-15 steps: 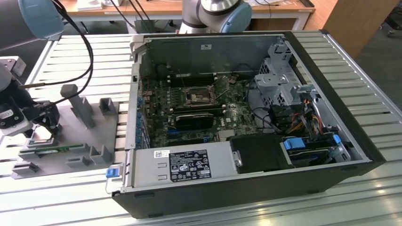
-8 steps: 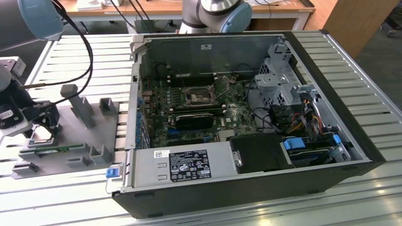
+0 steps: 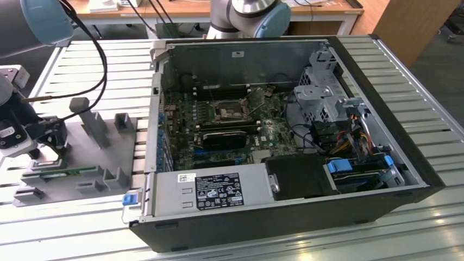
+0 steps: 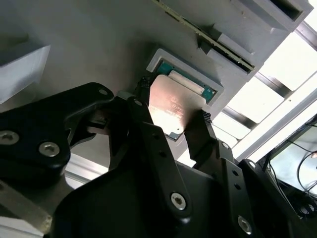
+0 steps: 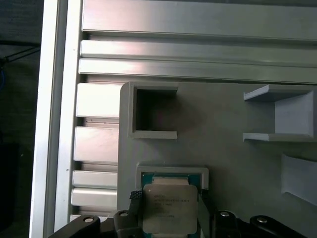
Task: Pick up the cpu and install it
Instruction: 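Pick up the cpu and move it towards the insertion slot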
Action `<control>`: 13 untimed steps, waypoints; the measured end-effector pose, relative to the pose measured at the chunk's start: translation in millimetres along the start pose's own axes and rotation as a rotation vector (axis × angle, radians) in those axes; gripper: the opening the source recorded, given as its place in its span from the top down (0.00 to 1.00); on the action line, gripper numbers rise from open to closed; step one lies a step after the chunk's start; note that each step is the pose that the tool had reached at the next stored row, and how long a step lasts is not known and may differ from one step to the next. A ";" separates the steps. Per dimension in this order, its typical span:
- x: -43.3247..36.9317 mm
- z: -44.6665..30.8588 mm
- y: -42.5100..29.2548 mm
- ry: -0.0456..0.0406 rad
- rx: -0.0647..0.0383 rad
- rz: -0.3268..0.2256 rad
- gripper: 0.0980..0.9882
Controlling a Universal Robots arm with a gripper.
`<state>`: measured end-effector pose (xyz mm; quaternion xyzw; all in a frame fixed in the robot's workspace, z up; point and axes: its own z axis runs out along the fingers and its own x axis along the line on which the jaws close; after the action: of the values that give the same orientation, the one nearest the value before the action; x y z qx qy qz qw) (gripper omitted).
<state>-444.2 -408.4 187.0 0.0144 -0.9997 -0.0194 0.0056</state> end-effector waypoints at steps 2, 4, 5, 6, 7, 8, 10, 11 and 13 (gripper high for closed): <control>0.1 -4.9 0.2 0.0003 0.000 0.000 0.51; 0.1 -10.0 0.4 0.0002 0.000 0.000 0.51; 0.2 -12.6 0.5 0.0004 0.000 0.000 0.51; 0.2 -14.9 0.6 0.0003 0.000 0.000 0.51; 0.2 -17.0 0.7 0.0003 0.000 0.000 0.51; 0.2 -19.1 0.7 0.0003 0.000 0.000 0.51; 0.3 -22.9 0.9 0.0002 0.000 0.000 0.51; 0.3 -24.4 0.9 0.0003 0.000 0.000 0.51; 0.3 -27.3 1.0 0.0003 0.000 0.000 0.51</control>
<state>-444.2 -408.4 214.4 0.0144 -0.9997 -0.0193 0.0058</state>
